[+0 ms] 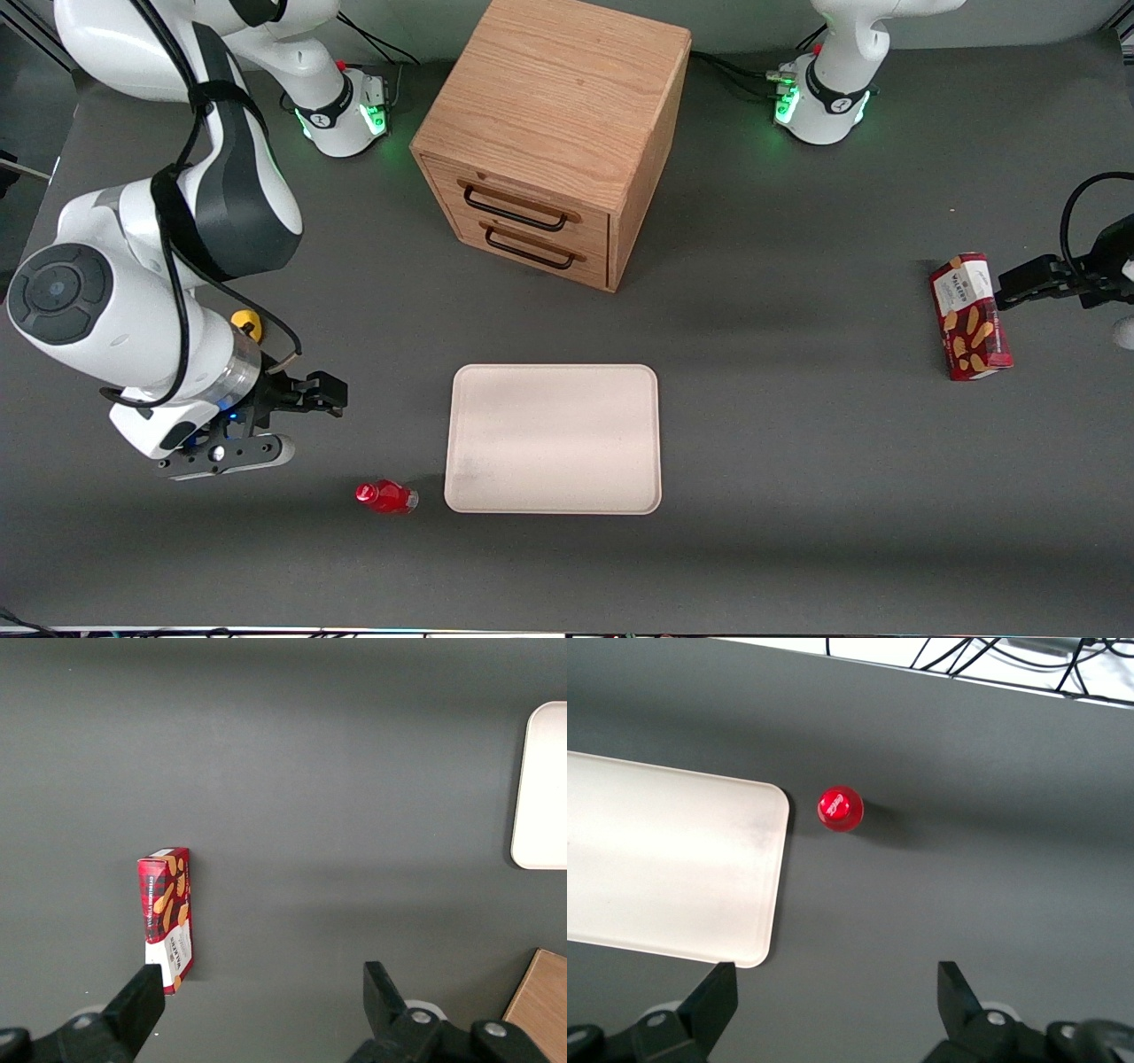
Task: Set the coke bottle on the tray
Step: 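Lower the open right gripper around the red Coca-Cola bottle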
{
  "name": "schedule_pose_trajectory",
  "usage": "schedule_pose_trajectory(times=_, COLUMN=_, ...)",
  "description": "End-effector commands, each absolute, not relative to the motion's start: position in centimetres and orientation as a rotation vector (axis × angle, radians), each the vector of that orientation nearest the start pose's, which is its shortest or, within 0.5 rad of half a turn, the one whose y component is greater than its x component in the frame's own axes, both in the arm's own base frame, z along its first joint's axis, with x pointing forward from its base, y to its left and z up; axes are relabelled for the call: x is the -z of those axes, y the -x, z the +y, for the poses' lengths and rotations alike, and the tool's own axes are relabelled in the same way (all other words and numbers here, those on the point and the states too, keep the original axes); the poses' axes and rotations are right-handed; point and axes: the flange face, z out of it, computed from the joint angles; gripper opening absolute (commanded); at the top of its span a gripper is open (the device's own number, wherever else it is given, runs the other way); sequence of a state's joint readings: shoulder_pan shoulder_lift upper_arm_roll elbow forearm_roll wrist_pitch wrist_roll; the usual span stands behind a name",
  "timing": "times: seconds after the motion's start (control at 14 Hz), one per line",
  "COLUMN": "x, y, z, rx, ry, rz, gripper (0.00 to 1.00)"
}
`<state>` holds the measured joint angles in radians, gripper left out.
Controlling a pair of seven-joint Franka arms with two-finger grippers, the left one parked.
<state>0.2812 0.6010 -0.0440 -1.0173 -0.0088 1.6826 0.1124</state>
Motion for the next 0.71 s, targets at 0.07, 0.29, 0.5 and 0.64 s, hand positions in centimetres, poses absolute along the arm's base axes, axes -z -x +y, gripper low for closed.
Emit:
schedule_pose_trajectory(times=0.07, x=-51.2, y=-71.9, z=16.9, rx=0.169, ry=3.145, rz=-0.233, gripper=1.0)
schedule_pose_trajectory(times=0.29, x=-48.6, y=-73.3, z=16.5, rx=0.204, ry=3.14, rz=-0.217, gripper=1.0)
schedule_pose_trajectory(times=0.5, x=-45.3, y=-74.8, z=16.8, rx=0.252, ry=3.134, rz=-0.206, gripper=1.0)
schedule_pose_trajectory(times=0.64, x=-43.7, y=-75.7, z=16.9, rx=0.307, ry=3.12, rz=-0.206, gripper=1.0)
